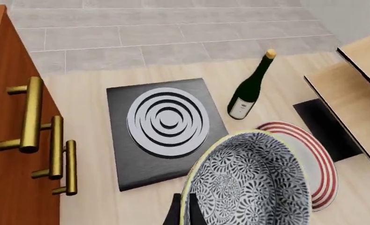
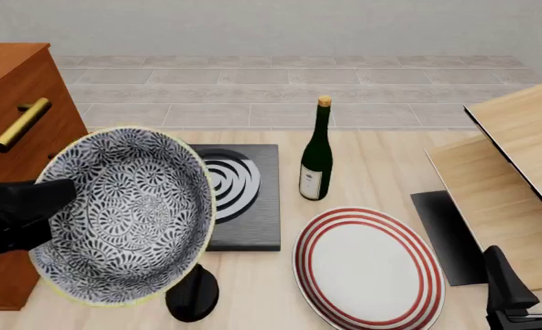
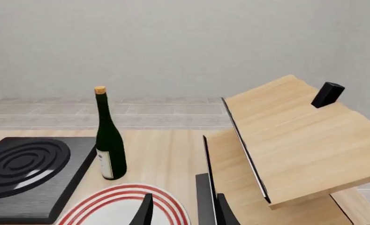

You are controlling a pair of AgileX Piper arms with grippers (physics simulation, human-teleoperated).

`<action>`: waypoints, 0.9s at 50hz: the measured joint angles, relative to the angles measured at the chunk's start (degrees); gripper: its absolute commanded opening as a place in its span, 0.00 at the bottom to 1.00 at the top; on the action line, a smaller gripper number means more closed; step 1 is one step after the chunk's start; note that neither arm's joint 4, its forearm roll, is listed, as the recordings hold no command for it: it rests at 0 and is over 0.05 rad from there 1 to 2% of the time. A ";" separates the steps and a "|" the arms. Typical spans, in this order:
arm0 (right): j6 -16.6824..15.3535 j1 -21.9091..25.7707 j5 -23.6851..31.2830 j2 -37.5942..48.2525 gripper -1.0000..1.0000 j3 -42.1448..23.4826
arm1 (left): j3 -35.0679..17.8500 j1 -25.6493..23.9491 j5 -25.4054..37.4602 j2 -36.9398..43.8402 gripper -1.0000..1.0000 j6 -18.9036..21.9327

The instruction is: Put the bowl on the top of the cabinet.

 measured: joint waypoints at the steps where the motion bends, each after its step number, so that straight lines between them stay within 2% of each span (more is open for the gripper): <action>1: 0.04 -0.02 0.01 0.00 1.00 0.00 | -0.19 0.05 -0.39 0.56 0.00 -0.56; 15: 0.38 -0.26 0.06 -0.09 1.00 0.02 | -1.62 0.48 -7.27 7.85 0.00 -5.83; 45: 0.60 -0.53 0.27 -0.05 1.00 -0.24 | 0.65 4.19 -19.18 20.22 0.00 -16.71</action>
